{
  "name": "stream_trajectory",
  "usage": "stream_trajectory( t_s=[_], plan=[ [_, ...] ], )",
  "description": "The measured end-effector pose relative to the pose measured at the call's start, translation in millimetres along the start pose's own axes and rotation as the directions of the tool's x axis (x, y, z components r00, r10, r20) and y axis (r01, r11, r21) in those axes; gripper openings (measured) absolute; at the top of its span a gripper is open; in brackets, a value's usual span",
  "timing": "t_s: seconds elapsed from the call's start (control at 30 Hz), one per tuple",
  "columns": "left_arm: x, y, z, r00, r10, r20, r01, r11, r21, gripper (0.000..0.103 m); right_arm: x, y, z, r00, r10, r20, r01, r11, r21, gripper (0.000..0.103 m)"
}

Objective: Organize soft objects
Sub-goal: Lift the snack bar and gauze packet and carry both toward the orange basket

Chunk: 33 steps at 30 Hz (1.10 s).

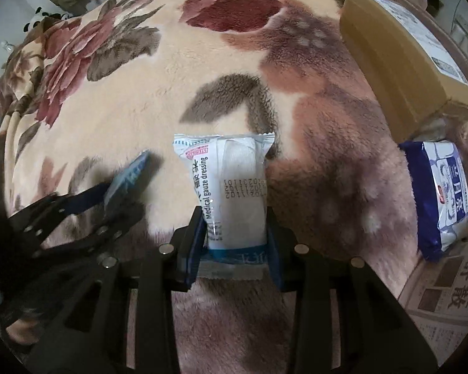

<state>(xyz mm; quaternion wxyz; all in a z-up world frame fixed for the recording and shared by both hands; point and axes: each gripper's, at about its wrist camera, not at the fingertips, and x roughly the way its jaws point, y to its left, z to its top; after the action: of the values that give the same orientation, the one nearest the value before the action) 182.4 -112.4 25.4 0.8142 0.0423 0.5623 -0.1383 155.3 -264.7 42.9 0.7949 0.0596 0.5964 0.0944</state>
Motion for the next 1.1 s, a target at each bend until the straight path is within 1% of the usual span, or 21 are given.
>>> stream_trajectory(
  t_s=[0.07, 0.17, 0.23, 0.3, 0.43, 0.53, 0.57, 0.6, 0.63, 0.7, 0.77, 0.97, 1.1],
  plan=[
    [1.5, 3.6, 2.5, 1.000, -0.021, -0.006, 0.021, 1.000, -0.021, 0.050, 4.6, 2.1, -0.1, 1.000, 0.007, -0.010, -0.007, 1.000, 0.000, 0.039],
    [-5.7, 14.0, 2.2, 0.996, -0.086, 0.005, 0.086, 0.993, -0.079, 0.053, 11.3, 5.9, 0.0, 1.000, 0.022, -0.013, -0.021, 1.000, 0.008, 0.039],
    [-12.3, 17.4, 0.6, 0.995, -0.103, 0.019, 0.104, 0.990, -0.098, 0.060, 13.2, 6.9, -0.9, 1.000, 0.021, -0.011, -0.021, 1.000, 0.008, 0.039],
    [-16.3, 15.1, 1.9, 0.995, -0.093, 0.028, 0.095, 0.992, -0.087, 0.060, 14.8, 6.5, -1.1, 1.000, 0.026, -0.006, -0.026, 1.000, 0.013, 0.039],
    [-7.9, 1.5, 10.4, 0.998, -0.070, 0.010, 0.070, 0.997, -0.044, 0.060, 15.1, 2.9, -2.9, 0.999, 0.040, -0.002, -0.040, 0.999, 0.027, 0.039],
    [5.8, -9.0, 13.6, 1.000, -0.016, -0.015, 0.016, 1.000, -0.003, 0.058, 14.5, 0.5, -5.6, 0.999, 0.040, 0.003, -0.040, 0.999, 0.033, 0.039],
    [9.1, -11.3, 13.5, 1.000, 0.004, -0.019, -0.004, 1.000, 0.012, 0.057, 14.2, -0.5, -6.5, 0.999, 0.041, 0.004, -0.041, 0.999, 0.036, 0.039],
    [10.2, -12.5, 12.9, 1.000, 0.021, -0.016, -0.020, 1.000, 0.022, 0.046, 14.7, -0.9, -7.5, 0.999, 0.040, 0.005, -0.040, 0.999, 0.037, 0.039],
    [9.7, -12.7, 12.8, 1.000, 0.023, -0.012, -0.023, 0.999, 0.025, 0.028, 15.5, -0.9, -8.1, 0.999, 0.036, 0.005, -0.036, 0.999, 0.034, 0.039],
    [5.4, -10.2, 11.9, 1.000, 0.000, -0.005, 0.000, 1.000, 0.000, 0.026, 16.1, 1.7, -8.4, 1.000, 0.025, 0.007, -0.026, 0.999, 0.023, 0.038],
    [-2.9, -7.7, 8.2, 1.000, 0.000, 0.006, 0.000, 1.000, -0.017, 0.026, 12.8, 4.6, -9.8, 1.000, 0.016, 0.018, -0.017, 1.000, 0.011, 0.037],
    [-25.9, -5.2, -10.2, 1.000, -0.004, 0.003, 0.005, 0.999, -0.043, 0.026, -3.5, 10.3, -22.9, 0.999, 0.043, 0.026, -0.043, 0.999, 0.002, 0.037],
    [-43.2, -8.2, -24.6, 1.000, 0.009, -0.003, -0.009, 0.998, -0.061, 0.026, -19.8, 13.9, -37.8, 0.998, 0.054, 0.032, -0.054, 0.999, 0.000, 0.037]
  ],
)
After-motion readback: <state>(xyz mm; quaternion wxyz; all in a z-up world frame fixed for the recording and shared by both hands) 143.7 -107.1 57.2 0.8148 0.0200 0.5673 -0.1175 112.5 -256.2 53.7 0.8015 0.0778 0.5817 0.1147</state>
